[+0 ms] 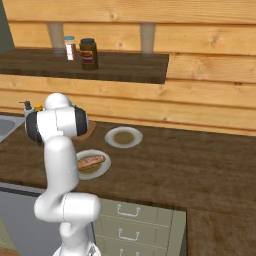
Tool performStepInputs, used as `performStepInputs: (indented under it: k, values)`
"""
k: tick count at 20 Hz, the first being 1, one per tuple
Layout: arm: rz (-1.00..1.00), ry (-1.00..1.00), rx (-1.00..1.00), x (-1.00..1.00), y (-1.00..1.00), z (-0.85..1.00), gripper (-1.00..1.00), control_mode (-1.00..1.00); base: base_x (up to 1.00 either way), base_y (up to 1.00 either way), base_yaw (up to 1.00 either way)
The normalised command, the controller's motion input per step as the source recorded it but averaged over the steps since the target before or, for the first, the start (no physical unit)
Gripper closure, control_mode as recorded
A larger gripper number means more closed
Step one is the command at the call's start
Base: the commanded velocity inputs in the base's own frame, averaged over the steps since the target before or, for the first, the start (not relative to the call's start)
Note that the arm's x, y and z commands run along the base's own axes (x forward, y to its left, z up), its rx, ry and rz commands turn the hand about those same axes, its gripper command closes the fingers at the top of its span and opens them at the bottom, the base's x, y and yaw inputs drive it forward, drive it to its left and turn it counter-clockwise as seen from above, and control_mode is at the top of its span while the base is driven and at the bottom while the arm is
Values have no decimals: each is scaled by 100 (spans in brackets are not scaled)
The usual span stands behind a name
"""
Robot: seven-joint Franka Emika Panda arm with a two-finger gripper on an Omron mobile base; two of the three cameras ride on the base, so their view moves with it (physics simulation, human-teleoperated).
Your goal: From the different types of pastries on the counter, select a croissant and place it on the cutting board. Then retrieve a jar of jam from the cabinet and place it alongside the croissant on the cutting board.
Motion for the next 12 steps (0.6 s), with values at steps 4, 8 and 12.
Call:
performStepInputs:
  k: [4, 8, 12]
  values:
    - [0, 0, 0, 3, 6, 0, -100, -100, 0, 0, 0]
    - [0, -1, 0, 3, 0, 16, -100, -100, 0, 0, 0]
    - [1, -1, 2, -21, 7, 56, -100, -100, 0, 0, 0]
